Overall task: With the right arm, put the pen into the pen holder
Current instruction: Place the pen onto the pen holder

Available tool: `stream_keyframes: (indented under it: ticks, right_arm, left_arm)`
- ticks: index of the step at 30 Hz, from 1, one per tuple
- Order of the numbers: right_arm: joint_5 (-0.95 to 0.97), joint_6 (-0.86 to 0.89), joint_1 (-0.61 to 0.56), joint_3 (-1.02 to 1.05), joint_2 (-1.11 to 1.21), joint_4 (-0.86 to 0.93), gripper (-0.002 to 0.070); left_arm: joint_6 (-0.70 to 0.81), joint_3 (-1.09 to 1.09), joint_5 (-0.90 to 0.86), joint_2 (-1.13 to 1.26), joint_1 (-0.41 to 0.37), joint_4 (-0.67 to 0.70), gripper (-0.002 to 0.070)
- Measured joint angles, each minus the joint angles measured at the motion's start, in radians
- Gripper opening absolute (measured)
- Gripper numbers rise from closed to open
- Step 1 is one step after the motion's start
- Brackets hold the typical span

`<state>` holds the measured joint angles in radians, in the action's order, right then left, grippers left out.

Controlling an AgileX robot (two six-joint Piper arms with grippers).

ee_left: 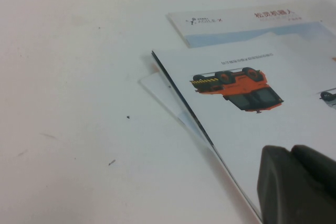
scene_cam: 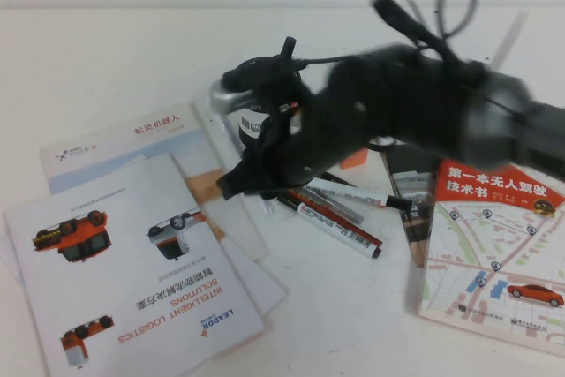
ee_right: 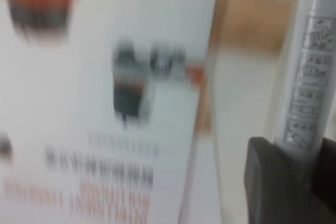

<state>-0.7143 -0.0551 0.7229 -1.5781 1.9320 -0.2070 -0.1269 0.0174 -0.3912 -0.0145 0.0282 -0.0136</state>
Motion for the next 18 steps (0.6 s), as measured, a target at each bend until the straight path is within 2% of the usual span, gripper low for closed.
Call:
stream_keyframes:
  ticks: [4,7,10,12,18]
  right_arm:
    - [0.489,0.000,0.028,0.309,-0.198,-0.029,0.0116]
    - [0.960,0.002,0.067,0.547,-0.287,-0.022,0.0116]
    - [1.376,0.006,0.083,0.661,-0.301,0.001,0.0116]
    - [1.485,0.008,0.076,0.661,-0.277,-0.004,0.0116]
    - [1.506,0.006,0.017,0.510,-0.149,0.013,0.0116]
  left_arm:
    - [0.000,0.000,0.000,0.000,0.000,0.000,-0.0003]
    - [0.000,0.000,0.000,0.000,0.000,0.000,-0.0002]
    - [0.000,0.000,0.000,0.000,0.000,0.000,-0.0002]
    - [0.000,0.000,0.000,0.000,0.000,0.000,-0.0002]
    - [0.000,0.000,0.000,0.000,0.000,0.000,-0.0002]
